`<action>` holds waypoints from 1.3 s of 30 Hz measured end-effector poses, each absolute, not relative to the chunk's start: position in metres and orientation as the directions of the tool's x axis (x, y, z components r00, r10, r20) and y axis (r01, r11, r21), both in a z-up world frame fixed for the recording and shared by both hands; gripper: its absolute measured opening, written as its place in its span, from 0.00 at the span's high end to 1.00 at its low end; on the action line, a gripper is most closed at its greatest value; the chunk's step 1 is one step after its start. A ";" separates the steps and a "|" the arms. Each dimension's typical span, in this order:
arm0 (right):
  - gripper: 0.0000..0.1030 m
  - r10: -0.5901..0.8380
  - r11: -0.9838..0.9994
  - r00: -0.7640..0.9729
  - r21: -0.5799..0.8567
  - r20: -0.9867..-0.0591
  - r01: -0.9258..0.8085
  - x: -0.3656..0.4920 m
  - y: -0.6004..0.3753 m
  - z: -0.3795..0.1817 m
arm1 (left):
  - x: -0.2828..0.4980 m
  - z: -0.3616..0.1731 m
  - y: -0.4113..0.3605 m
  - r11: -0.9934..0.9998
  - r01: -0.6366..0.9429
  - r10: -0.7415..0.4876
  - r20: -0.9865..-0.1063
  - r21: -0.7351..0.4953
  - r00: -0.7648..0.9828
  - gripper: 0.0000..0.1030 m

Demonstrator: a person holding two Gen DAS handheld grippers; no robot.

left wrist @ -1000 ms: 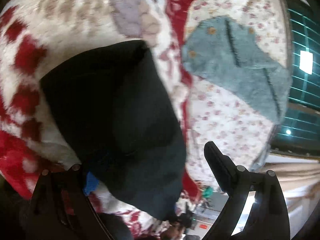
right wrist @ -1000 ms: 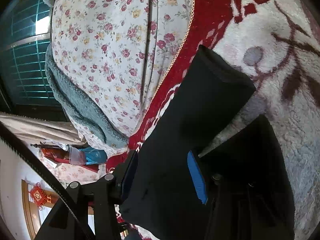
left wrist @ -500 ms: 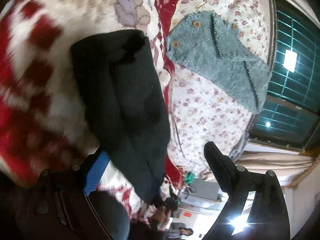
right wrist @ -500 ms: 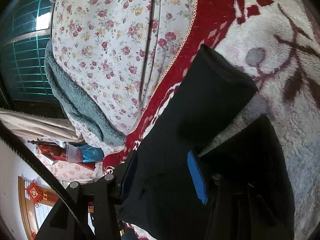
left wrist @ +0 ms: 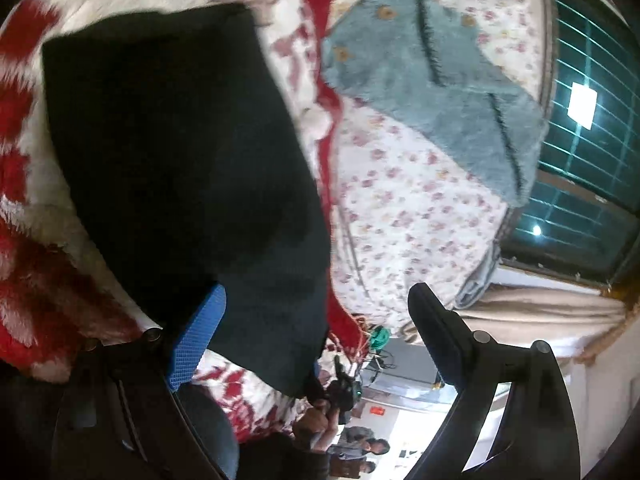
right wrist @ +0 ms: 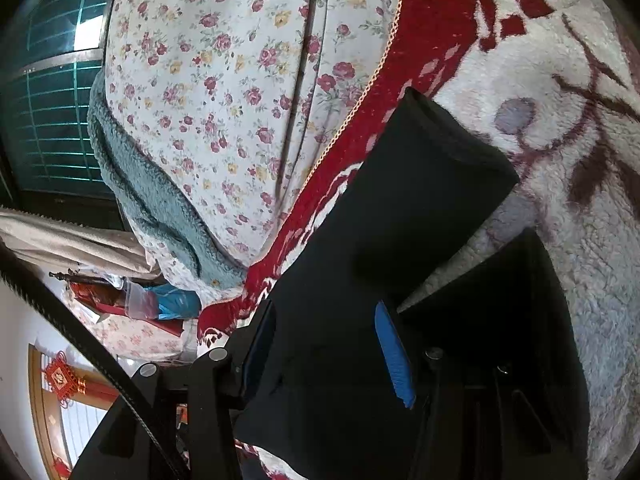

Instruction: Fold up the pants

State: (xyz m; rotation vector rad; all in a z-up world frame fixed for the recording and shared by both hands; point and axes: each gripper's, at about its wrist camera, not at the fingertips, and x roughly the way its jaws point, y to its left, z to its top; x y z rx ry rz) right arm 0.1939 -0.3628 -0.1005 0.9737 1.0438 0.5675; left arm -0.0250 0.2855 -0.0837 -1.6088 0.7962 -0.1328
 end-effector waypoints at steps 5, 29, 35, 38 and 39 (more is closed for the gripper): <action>0.52 0.784 0.482 0.423 0.875 -0.455 0.046 0.194 -0.362 -0.100 | -0.022 -0.086 0.293 0.034 -0.396 -0.531 -0.352 -0.918 0.771 0.10; 0.50 0.815 0.379 0.460 0.925 -0.352 0.034 0.191 -0.372 -0.091 | 0.078 -0.056 0.287 0.251 -0.389 -0.400 -0.461 -0.886 0.792 0.33; 0.46 0.913 0.205 0.348 0.977 -0.211 0.053 0.194 -0.320 -0.096 | 0.088 -0.070 0.210 0.188 -0.367 -0.439 -0.412 -0.911 0.798 0.28; 0.46 0.939 0.206 0.252 0.970 -0.233 0.130 0.193 -0.282 -0.104 | 0.098 -0.071 0.175 0.363 -0.377 -0.430 -0.512 -0.852 0.744 0.28; 0.46 0.937 0.241 0.228 0.962 -0.266 0.131 0.192 -0.272 -0.103 | 0.101 -0.068 0.172 0.377 -0.359 -0.434 -0.505 -0.854 0.746 0.28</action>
